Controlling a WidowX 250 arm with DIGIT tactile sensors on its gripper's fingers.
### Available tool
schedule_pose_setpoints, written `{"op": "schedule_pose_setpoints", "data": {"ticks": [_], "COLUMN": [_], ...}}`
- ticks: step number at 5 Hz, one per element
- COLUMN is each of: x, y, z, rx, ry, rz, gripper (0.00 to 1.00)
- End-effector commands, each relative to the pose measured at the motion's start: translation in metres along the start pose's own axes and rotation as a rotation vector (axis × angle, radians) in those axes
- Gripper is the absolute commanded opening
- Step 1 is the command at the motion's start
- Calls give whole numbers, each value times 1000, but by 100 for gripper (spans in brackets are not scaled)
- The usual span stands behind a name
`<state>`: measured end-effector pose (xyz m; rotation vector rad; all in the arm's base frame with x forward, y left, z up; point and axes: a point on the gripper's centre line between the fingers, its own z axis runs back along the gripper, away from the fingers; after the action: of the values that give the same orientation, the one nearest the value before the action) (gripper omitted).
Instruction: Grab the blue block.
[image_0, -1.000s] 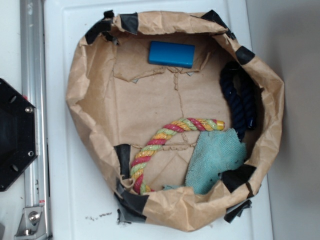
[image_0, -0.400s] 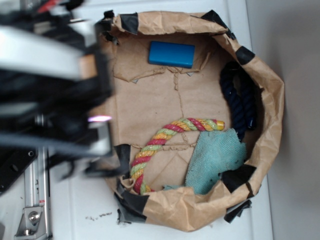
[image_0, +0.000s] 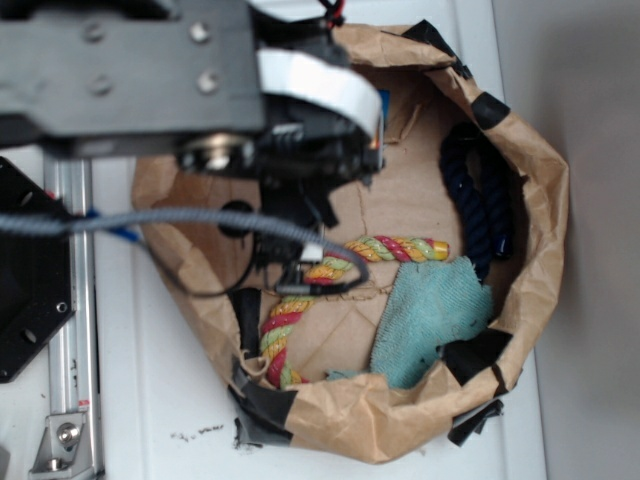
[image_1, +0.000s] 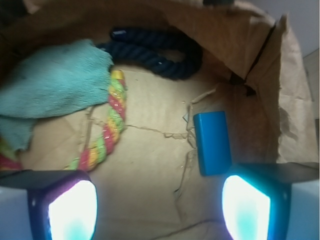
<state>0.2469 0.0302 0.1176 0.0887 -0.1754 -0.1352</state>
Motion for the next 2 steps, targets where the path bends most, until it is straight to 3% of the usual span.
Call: {"op": "schedule_pose_setpoints", "data": {"ticks": [1, 2], "x": [-5, -4], "y": [1, 13], "z": [-33, -45], "rx": [72, 84], "ry": [23, 50], "rz": [-87, -97], "gripper": [100, 100]}}
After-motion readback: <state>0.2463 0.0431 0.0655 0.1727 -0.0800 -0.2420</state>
